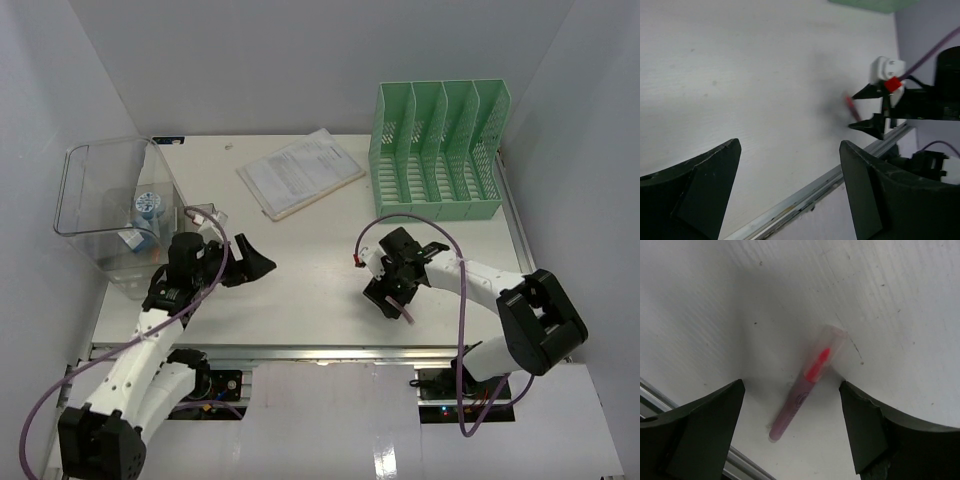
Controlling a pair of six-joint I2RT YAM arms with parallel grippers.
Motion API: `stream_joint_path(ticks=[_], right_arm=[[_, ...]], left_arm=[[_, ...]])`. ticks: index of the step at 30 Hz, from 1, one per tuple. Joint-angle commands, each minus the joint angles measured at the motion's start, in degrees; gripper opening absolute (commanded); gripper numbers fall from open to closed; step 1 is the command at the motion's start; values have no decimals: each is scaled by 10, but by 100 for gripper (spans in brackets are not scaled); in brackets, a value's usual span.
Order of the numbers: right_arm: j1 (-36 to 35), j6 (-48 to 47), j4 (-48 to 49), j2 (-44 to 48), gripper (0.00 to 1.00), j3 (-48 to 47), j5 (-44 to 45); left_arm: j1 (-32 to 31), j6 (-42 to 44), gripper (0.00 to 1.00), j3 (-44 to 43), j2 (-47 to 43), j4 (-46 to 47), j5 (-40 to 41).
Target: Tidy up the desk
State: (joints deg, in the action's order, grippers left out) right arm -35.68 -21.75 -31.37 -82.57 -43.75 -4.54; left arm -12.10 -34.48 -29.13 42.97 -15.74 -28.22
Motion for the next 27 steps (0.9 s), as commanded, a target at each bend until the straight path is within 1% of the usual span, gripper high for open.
stream_joint_path(ticks=[1,5,7,8,10,11,13,15,17,20,23,25,27], right_arm=[[-1,22,11,-13,71,-21,29],[0,23,13,-16,62,-23,20],[1,23,15,-24,52,-24,10],[1,24,15,-27,49,-27,9],[8,24,16,-36,37,-32,0],[11,25,17,-39,34,-34,-4],[21,26,17,-47,27,-44,-21],[32,29,17,-55,19,-58,-41],[45,34,17,-61,14,-74,-70],[72,43,13,-59,8,-100,-129],[109,57,14,-41,8,-123,-195],[132,69,17,-30,8,-139,-254],[163,91,19,-13,8,-150,-320]], left_arm=[[2,-124,91,91,-95,117,-71],[1,-204,91,175,-158,206,-91],[0,-246,91,213,-177,256,-97],[-3,-265,90,223,-184,282,-97],[-13,-284,90,248,-186,321,-95],[-20,-295,90,254,-185,330,-87],[-51,-302,90,263,-175,359,-65],[-102,-306,90,270,-151,401,-29],[-147,-309,90,274,-102,439,27],[-258,-297,90,265,5,526,103],[-316,-287,90,233,126,633,153],[-349,-286,90,203,219,699,172],[-381,-279,90,170,291,754,195]])
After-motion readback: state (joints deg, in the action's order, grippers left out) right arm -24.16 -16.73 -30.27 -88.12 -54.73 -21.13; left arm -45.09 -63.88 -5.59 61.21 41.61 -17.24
